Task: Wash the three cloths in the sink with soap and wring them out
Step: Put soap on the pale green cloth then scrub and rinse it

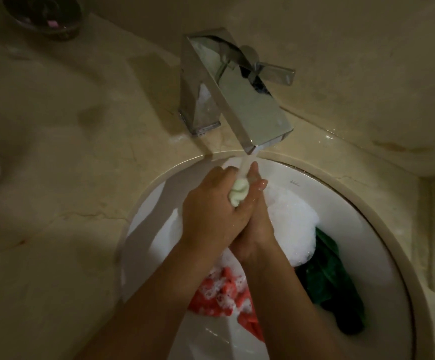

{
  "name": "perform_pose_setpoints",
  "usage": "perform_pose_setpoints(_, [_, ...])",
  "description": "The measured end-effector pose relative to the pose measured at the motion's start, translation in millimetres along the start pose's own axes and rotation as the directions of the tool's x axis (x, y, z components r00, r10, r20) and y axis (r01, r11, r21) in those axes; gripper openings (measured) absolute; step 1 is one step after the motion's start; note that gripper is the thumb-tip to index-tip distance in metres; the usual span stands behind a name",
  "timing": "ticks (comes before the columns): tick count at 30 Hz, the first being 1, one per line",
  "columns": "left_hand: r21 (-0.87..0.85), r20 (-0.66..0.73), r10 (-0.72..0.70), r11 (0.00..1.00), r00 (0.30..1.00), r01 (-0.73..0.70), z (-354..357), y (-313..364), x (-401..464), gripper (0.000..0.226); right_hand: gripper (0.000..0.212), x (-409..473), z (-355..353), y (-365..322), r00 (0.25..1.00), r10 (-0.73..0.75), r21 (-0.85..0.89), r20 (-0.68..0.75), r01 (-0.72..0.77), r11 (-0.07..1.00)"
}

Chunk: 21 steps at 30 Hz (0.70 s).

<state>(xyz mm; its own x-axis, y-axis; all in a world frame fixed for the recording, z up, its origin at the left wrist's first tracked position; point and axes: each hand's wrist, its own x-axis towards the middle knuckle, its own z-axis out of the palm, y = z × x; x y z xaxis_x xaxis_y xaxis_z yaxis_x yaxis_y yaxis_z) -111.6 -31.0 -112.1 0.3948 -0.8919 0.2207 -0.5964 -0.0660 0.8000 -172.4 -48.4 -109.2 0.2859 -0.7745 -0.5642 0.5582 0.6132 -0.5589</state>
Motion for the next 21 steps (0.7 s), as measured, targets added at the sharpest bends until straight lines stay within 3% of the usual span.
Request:
perform_pose_setpoints(3, [0.011, 0.038, -0.113, 0.994, 0.993, 0.113, 0, 5, 4, 0.047, 0.03, 5, 2, 4, 0.999, -0.022, -0.076, -0.03, 0.02, 0.997])
perform_pose_setpoints(5, [0.07, 0.079, -0.16, 0.986, 0.984, 0.154, 1, 7, 8, 0.049, 0.032, 10, 1, 8, 0.992, -0.101, -0.266, -0.078, 0.077, 0.961])
perform_pose_setpoints(8, [0.04, 0.17, -0.206, 0.979, 0.964, 0.202, 3, 6, 15, 0.043, 0.038, 10, -1, 13, 0.955, -0.271, -0.634, -0.118, 0.138, 0.761])
perform_pose_setpoints(11, [-0.032, 0.2, -0.333, 0.938, 0.922, 0.346, 3, 6, 17, 0.028, 0.021, 8, -15, 11, 0.957, -0.273, -0.801, -0.1, 0.085, 0.593])
perform_pose_setpoints(13, [-0.121, 0.207, -0.373, 0.908, 0.905, 0.401, 2, 7, 12, 0.026, 0.028, 6, -14, 9, 0.929, -0.357, -0.804, -0.101, 0.135, 0.58])
perform_pose_setpoints(14, [-0.183, 0.198, -0.39, 0.886, 0.899, 0.425, 0, 10, 9, 0.025, 0.03, 5, -12, 8, 0.895, -0.438, -0.775, -0.081, 0.22, 0.593])
perform_pose_setpoints(16, [-0.299, 0.175, -0.427, 0.836, 0.887, 0.461, -3, 15, 3, 0.019, 0.03, 1, -7, 3, 0.798, -0.602, -0.771, -0.016, 0.374, 0.515])
perform_pose_setpoints(18, [-0.413, 0.2, -0.525, 0.721, 0.828, 0.557, -9, 20, -2, 0.007, 0.025, -1, -9, 2, 0.77, -0.638, -0.767, 0.008, 0.414, 0.49])
perform_pose_setpoints(21, [-0.586, 0.329, -0.597, 0.479, 0.732, 0.654, -19, 13, -7, 0.048, 0.018, -7, -23, -5, 0.832, -0.554, -0.704, 0.002, 0.395, 0.59])
